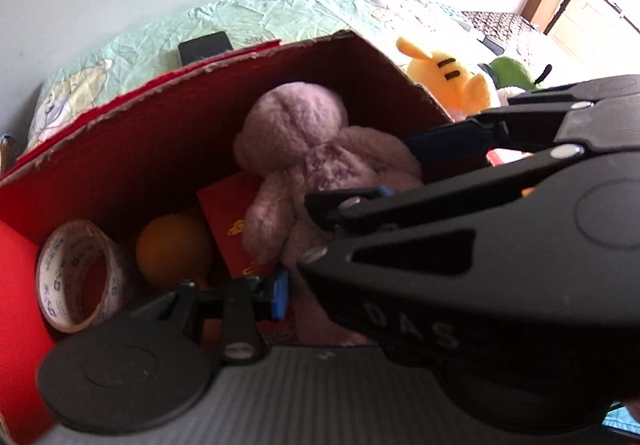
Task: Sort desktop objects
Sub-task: 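Lower the brown teddy bear into the red box and open the left gripper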
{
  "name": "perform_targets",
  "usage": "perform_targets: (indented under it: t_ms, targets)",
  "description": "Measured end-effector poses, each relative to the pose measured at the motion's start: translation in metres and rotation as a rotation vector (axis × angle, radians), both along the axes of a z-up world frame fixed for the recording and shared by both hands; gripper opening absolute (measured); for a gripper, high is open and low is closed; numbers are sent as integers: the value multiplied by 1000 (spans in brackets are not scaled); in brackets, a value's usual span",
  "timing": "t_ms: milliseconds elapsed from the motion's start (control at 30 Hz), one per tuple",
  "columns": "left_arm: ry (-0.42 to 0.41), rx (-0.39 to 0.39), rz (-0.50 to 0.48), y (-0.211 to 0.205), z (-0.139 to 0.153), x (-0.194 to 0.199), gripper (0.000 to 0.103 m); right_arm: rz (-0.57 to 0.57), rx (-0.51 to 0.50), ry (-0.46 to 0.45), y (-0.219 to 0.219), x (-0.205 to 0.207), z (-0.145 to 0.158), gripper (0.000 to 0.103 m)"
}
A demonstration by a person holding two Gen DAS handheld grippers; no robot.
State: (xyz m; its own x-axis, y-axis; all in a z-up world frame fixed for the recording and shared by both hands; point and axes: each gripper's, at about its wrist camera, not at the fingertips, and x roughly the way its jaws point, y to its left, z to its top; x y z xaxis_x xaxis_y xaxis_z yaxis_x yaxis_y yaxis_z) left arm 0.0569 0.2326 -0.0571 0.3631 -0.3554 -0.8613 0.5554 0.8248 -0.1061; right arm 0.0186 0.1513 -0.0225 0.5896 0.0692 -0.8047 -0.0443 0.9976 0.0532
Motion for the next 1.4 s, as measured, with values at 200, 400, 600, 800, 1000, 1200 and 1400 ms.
perform_targets:
  t_ms: [200, 400, 600, 800, 1000, 1200, 1400]
  targets:
    - [70, -75, -24, 5, -3, 12, 27, -40, 30, -54, -13, -4, 14, 55]
    - [88, -54, -41, -7, -6, 10, 27, -69, 97, -87, -29, -3, 22, 43]
    - [118, -65, -17, -11, -11, 9, 28, -118, 197, -103, -46, -12, 24, 33]
    - [102, -36, 9, -12, -7, 4, 29, -117, 167, -115, -50, -17, 27, 34]
    - [66, -49, 67, -4, 9, -9, 61, -117, 181, -91, -56, -22, 21, 34]
    - [6, -61, 69, -5, 26, -24, 54, -139, 216, -82, -61, -28, 18, 33]
    - [48, -39, 142, 6, 22, -10, 41, -138, 213, -103, -63, -36, 22, 33]
